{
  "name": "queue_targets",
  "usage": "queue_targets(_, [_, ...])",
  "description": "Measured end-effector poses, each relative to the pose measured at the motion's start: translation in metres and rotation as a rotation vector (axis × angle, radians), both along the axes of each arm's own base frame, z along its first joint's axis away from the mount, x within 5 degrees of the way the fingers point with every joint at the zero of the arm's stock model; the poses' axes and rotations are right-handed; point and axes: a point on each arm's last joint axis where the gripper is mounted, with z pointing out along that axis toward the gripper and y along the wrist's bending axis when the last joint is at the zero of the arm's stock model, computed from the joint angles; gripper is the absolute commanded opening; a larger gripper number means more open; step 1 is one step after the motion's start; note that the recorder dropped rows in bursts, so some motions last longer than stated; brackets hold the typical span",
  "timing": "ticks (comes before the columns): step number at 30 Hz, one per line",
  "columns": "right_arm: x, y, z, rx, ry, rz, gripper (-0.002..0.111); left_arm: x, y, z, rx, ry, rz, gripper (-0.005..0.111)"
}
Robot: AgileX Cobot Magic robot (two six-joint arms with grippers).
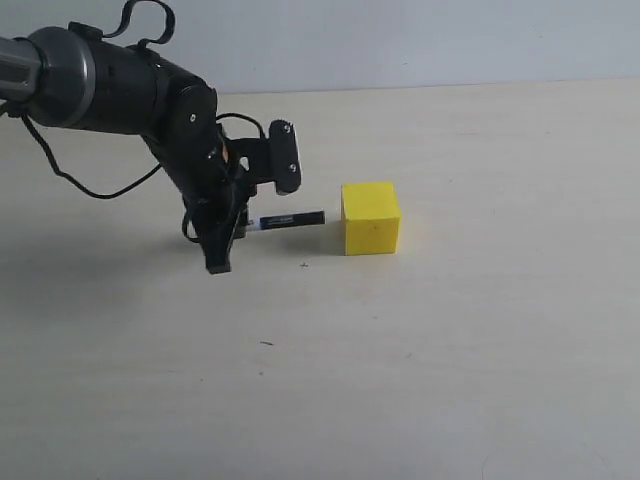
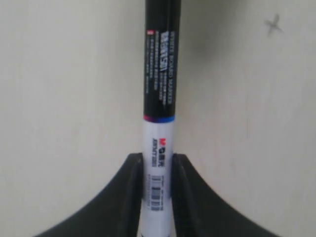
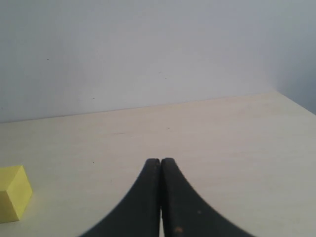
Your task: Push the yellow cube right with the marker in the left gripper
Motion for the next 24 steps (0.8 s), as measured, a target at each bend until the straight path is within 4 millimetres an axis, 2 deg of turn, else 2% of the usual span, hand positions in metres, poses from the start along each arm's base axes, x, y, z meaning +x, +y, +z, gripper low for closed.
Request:
queue_targets(4, [0.000,0.000,0.000,0.000,0.000,0.000,0.000,-0.006,0.016,0.003,0.173,0.053,0.019,0.000])
queue_targets(7, [0.000,0.000,0.000,0.000,0.000,0.000,0.000,-0.007,0.026,0.009,0.241,0.067,0.076,0.000])
queue_targets(14, [0.000,0.000,0.000,0.000,0.000,0.000,0.000,-0.002,0.058,0.027,0.231,0.050,0.209,0.000])
queue_targets(19, [0.000,0.000,0.000,0.000,0.000,0.000,0.000,-0.003,0.089,0.024,0.266,0.077,0.264,0.000])
queue_targets(24, [0.000,0.000,0.000,0.000,0.000,0.000,0.000,0.000,0.100,0.021,0.259,0.076,0.287,0.000])
